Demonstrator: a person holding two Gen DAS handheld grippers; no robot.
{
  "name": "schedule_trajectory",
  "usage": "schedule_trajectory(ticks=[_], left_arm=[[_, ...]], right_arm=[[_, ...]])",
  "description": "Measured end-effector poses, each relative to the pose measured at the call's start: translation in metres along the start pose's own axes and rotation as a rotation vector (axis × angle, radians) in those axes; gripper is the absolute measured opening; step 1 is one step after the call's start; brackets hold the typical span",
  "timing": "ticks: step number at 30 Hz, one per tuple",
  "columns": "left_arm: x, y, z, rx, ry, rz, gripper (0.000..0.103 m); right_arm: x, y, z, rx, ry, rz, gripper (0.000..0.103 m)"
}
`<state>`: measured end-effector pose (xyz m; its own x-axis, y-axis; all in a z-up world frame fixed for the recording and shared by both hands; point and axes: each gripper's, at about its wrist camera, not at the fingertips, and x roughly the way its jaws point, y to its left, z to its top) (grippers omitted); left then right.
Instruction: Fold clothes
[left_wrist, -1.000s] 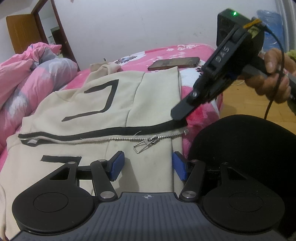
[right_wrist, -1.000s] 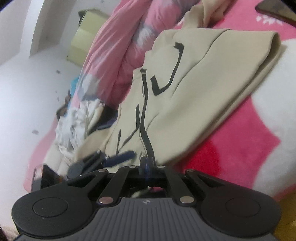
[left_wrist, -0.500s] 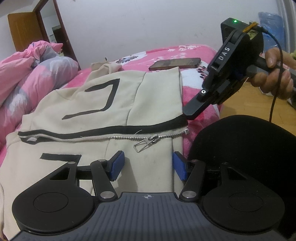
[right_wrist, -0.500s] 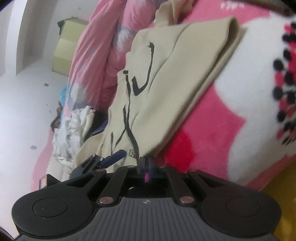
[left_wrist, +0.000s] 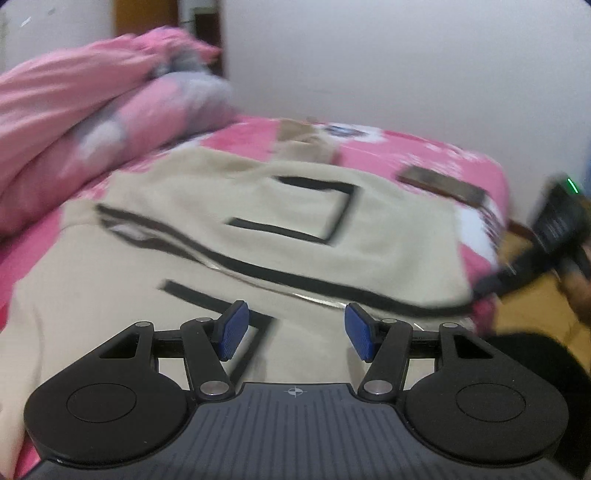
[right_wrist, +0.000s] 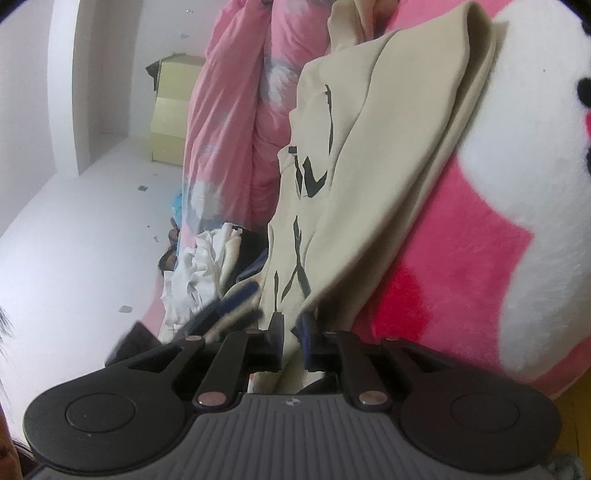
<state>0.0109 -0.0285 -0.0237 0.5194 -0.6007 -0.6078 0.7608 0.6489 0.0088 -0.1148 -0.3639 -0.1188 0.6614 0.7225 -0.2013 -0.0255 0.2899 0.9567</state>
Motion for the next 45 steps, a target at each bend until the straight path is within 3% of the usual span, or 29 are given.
schedule_trajectory(ticks=[9,14,21,27,45], left_arm=[[0.043,0.091,0.053,-0.285,-0.061,0.208,0.058],[0.087,0.146,0.081,-0.433,-0.069,0.223,0.057],[0.154,0.198,0.097,-0.612,0.029,0.212,0.050],[0.180,0.224,0.097,-0.680,0.044,0.280,0.050],[0.200,0.230,0.108,-0.691,0.014,0.296,0.049]], right_arm=[[0.006,-0.007,0.005,-0.011,-0.019,0.069,0.011],[0.011,0.001,0.007,-0.061,-0.037,0.061,0.009],[0.012,0.003,0.007,-0.076,-0.056,0.081,0.009],[0.014,-0.005,0.007,-0.064,-0.056,0.122,0.009],[0.014,-0.016,0.006,-0.046,-0.052,0.161,0.009]])
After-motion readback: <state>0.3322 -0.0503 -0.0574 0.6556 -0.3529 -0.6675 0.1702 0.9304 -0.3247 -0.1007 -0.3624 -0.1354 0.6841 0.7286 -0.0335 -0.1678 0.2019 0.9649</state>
